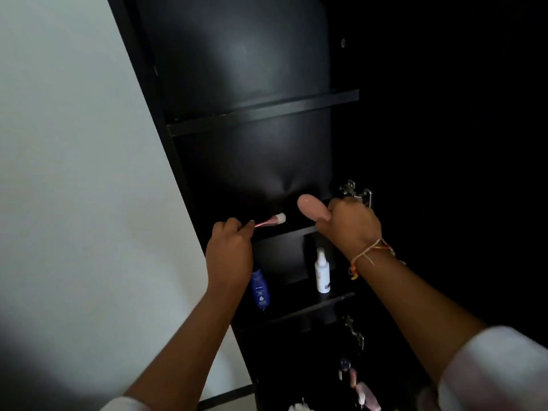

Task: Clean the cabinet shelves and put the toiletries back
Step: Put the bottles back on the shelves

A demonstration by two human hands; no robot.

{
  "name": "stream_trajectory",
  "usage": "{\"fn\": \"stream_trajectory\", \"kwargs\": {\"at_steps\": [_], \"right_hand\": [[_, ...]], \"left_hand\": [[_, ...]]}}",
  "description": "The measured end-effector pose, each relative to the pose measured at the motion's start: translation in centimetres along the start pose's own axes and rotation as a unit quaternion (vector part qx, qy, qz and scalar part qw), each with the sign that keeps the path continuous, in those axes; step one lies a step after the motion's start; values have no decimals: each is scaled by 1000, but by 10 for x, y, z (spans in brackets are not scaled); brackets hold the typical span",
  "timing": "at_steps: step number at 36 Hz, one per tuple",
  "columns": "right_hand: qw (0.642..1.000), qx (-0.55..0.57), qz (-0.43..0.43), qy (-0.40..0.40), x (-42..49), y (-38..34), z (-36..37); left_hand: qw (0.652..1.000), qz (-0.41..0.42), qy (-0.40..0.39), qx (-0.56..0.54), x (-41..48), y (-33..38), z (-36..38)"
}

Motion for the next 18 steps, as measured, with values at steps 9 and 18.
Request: {"fn": "stream_trajectory", "kwargs": {"at_steps": [9, 18], "right_hand": [[996, -47, -52, -48, 33, -8, 13], [988, -100, -92, -74, 55, -5, 29]], "left_hand": [[996, 18, -63, 56, 23, 4, 11], [992, -15, -103, 65, 27, -12, 33]]}}
Point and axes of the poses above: each hand's wrist, its own x-axis towards the middle knuckle, its own z-axis out of the palm, y = z × x, the point moved 3 cm from there along x, towards the middle knuckle, and after that the axes turned 9 degrees about -z, right-handed, at the moved point
